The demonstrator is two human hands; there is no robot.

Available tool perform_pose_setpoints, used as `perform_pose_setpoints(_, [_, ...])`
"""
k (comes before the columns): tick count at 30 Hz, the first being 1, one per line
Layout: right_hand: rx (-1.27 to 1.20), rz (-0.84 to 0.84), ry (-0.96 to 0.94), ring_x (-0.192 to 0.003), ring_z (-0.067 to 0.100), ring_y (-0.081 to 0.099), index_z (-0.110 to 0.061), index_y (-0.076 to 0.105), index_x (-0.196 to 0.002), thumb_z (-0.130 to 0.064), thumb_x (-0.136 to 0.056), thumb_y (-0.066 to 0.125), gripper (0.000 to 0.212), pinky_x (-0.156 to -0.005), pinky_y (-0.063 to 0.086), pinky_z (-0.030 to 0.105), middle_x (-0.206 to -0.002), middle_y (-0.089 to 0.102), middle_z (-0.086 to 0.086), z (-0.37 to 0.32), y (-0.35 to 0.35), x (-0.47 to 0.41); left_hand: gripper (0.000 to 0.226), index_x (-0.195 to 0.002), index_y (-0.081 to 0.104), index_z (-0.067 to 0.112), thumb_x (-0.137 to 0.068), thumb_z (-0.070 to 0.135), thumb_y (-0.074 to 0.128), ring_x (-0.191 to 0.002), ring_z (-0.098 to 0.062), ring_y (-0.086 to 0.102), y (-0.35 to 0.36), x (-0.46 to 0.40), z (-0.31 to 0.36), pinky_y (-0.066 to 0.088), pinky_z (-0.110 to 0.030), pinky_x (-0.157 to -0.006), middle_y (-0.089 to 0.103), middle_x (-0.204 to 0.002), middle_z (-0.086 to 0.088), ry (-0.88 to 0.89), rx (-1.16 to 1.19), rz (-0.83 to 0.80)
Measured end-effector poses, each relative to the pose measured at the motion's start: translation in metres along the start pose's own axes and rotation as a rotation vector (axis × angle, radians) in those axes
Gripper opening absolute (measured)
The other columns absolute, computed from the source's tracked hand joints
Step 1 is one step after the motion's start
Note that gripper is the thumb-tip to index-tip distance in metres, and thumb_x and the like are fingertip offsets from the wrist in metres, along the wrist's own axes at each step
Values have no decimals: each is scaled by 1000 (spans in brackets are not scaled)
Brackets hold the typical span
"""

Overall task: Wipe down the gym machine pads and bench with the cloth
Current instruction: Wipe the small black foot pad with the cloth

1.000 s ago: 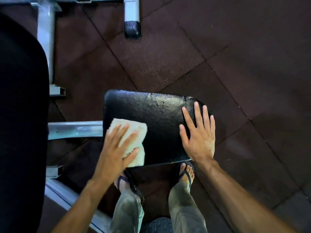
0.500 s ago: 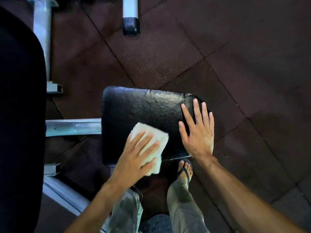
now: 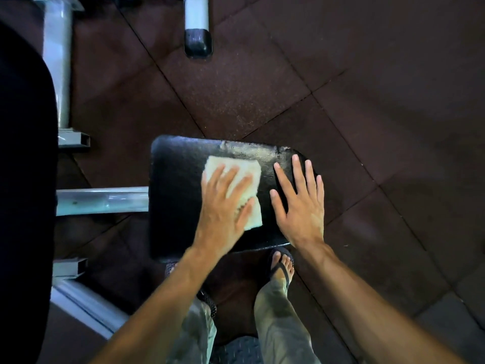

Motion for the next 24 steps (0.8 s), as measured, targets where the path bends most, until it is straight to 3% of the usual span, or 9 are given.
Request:
perform_pose_setpoints(4, [-375, -67, -9, -157, 14, 2, -25, 36, -154, -36, -105, 39, 51, -128, 7, 45, -168, 18, -4, 12, -13, 3, 52, -141, 48, 19, -94, 42, 54, -146, -25, 29, 7, 18, 19, 25, -59, -116, 40, -151, -5, -11, 74, -49])
perform_pose_setpoints(8, [-490, -15, 28, -155, 13, 17, -23, 42, -152, -36, -103, 47, 51, -127, 17, 34, -164, 30, -1, -4, -29, 19, 60, -146, 41, 20, -94, 49, 47, -149, -22, 24, -25, 19, -15, 16, -50, -122, 30, -158, -5, -73, 14, 13])
perform_pose_setpoints(11, [-476, 106, 41, -145, 17, 36, -22, 49, -146, -40, -102, 49, 48, -121, 28, 28, -154, 43, 3, -46, -32, 22, 58, -150, 34, 23, -97, 47, 37, -151, -24, 18, -37, 25, -63, 16, -48, -122, 22, -162, -6, -219, -134, 33])
perform_pose_setpoints(14, [-321, 151, 37, -139, 29, 43, -20, 55, -140, -47, -97, 50, 51, -116, 37, 44, -145, 51, 10, -97, -10, 25, 59, -153, 27, 21, -99, 46, 31, -153, -24, 14, -26, 31, -81, 16, -48, -123, 15, -164, -7, -264, -259, -24])
perform_pose_setpoints(16, [-106, 113, 73, -148, 36, 32, -23, 48, -146, -54, -94, 51, 61, -119, 32, 54, -154, 43, 11, -115, 12, 32, 59, -154, 24, 22, -100, 44, 30, -153, -23, 11, -22, 32, -83, 13, -46, -124, 13, -165, -6, -266, -287, -27])
perform_pose_setpoints(19, [-17, 107, 43, -152, 36, 23, -28, 39, -152, -49, -94, 55, 63, -115, 37, 53, -161, 33, 9, -107, 24, 47, 59, -154, 23, 23, -99, 44, 29, -153, -21, 8, -21, 33, -85, 10, -45, -124, 10, -165, -4, -262, -257, -29])
perform_pose_setpoints(24, [-87, 190, 8, -148, 41, 31, -23, 49, -144, -33, -86, 61, 60, -112, 39, 58, -154, 44, 14, -49, 6, 71, 59, -155, 20, 24, -101, 45, 28, -154, -21, 6, -20, 34, -85, 11, -46, -125, 8, -165, -3, -279, -270, -38])
Point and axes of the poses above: each hand's wrist, its own x-axis away from the middle knuckle, its own y-axis out of the palm, z = x × y, the point moved 6 cm from there along -x, towards the middle knuckle
